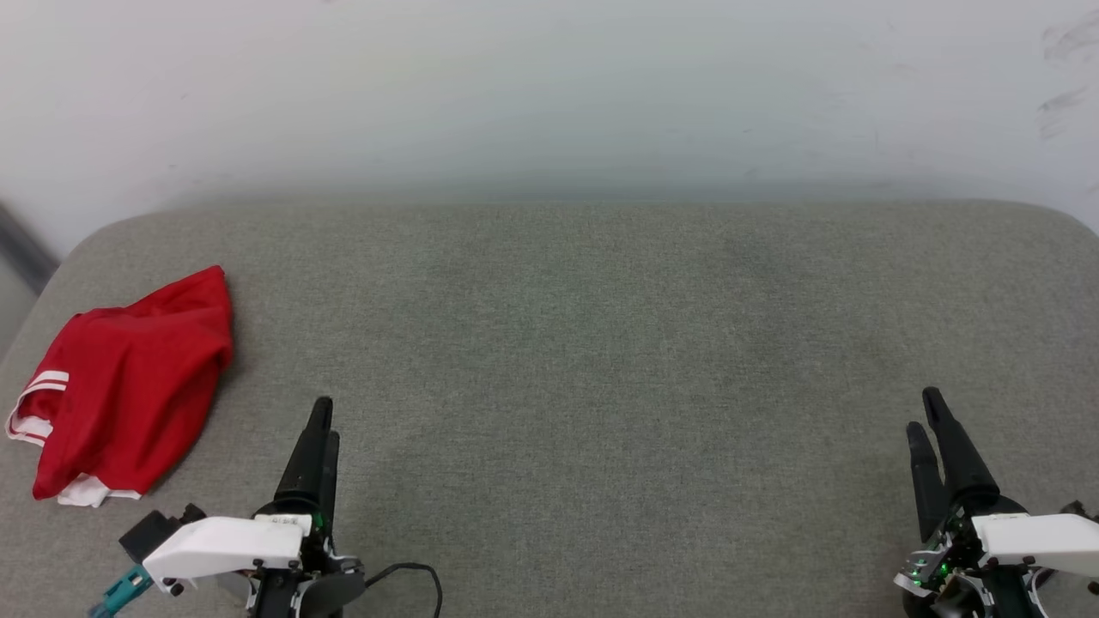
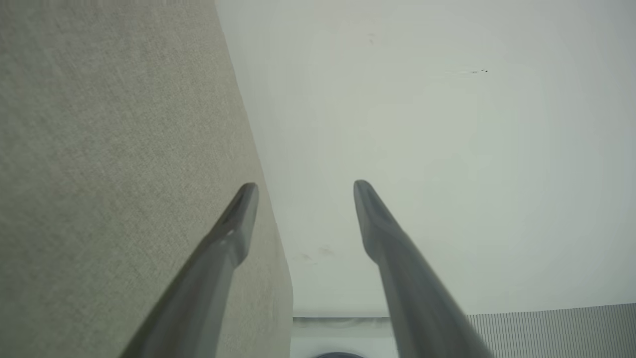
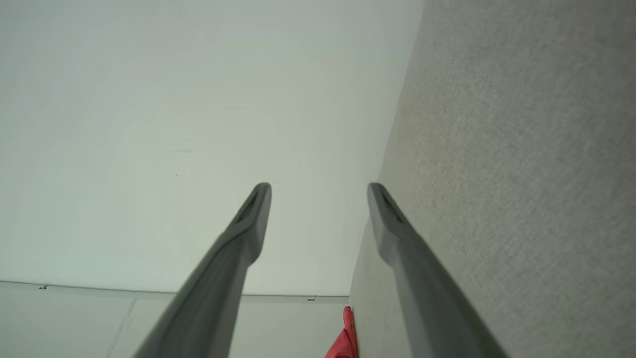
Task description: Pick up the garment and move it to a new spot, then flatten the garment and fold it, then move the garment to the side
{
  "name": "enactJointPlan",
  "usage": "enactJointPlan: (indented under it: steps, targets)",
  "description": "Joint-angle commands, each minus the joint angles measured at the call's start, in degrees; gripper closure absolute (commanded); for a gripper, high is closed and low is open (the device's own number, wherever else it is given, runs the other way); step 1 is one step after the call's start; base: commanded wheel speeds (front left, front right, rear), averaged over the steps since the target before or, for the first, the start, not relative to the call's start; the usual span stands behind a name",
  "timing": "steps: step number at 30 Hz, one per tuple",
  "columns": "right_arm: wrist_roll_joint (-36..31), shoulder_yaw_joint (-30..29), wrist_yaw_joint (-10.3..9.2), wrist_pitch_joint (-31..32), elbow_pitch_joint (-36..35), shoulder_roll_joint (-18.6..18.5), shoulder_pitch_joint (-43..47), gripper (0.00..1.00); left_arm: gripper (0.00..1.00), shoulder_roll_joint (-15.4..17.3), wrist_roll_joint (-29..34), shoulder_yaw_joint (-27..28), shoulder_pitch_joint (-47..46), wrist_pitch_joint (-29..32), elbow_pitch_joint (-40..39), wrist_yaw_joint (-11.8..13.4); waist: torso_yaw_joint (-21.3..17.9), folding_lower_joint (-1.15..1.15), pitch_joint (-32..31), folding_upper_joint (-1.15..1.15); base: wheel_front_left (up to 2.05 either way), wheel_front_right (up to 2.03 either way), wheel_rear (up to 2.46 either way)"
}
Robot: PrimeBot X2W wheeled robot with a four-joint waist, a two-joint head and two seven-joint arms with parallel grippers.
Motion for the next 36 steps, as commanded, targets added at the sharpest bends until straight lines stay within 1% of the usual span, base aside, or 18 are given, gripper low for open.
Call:
enactJointPlan:
  steps: [1, 8, 9, 14, 25, 36]
  targets:
    - [-2.6, 0.4, 0.09, -0.9, -1.6, -1.0, -0.7, 0.00, 0.00, 0.2, 3.1, -0.5, -2.0, -0.9, -1.8, -0.1, 0.0, 0.00, 0.0, 0.00, 0.00, 0.00, 0.00]
    - [-12.0, 0.2, 0.10, -2.7, -3.3, -1.3, -0.4, 0.00, 0.00, 0.2, 12.4, -1.3, -2.4, -2.6, -3.1, -0.1, 0.1, 0.00, 0.1, 0.00, 0.00, 0.00, 0.00]
    - [-12.0, 0.2, 0.10, -2.7, -3.3, -1.3, -0.4, 0.00, 0.00, 0.2, 12.4, -1.3, -2.4, -2.6, -3.1, -0.1, 0.1, 0.00, 0.1, 0.00, 0.00, 0.00, 0.00]
    - [-19.8, -0.1, 0.11, -3.8, -4.3, -1.4, 0.1, 0.00, 0.00, 0.2, 19.8, -1.8, -2.5, -3.8, -3.8, 0.0, 0.1, 0.00, 0.0, 0.00, 0.00, 0.00, 0.00]
    - [-36.0, 0.1, 0.13, -6.0, -5.0, -1.9, 0.5, 0.00, 0.00, 0.4, 36.4, -3.8, -2.9, -6.1, -4.4, 1.4, 0.1, 0.00, -0.1, 0.00, 0.00, 0.00, 0.00]
    - [-47.7, 0.2, 0.14, -6.6, -6.4, -2.3, 0.7, 0.00, 0.00, 2.0, 47.8, -6.8, -3.8, -8.2, -4.9, 3.4, 0.1, 0.00, -0.1, 0.00, 0.00, 0.00, 0.00]
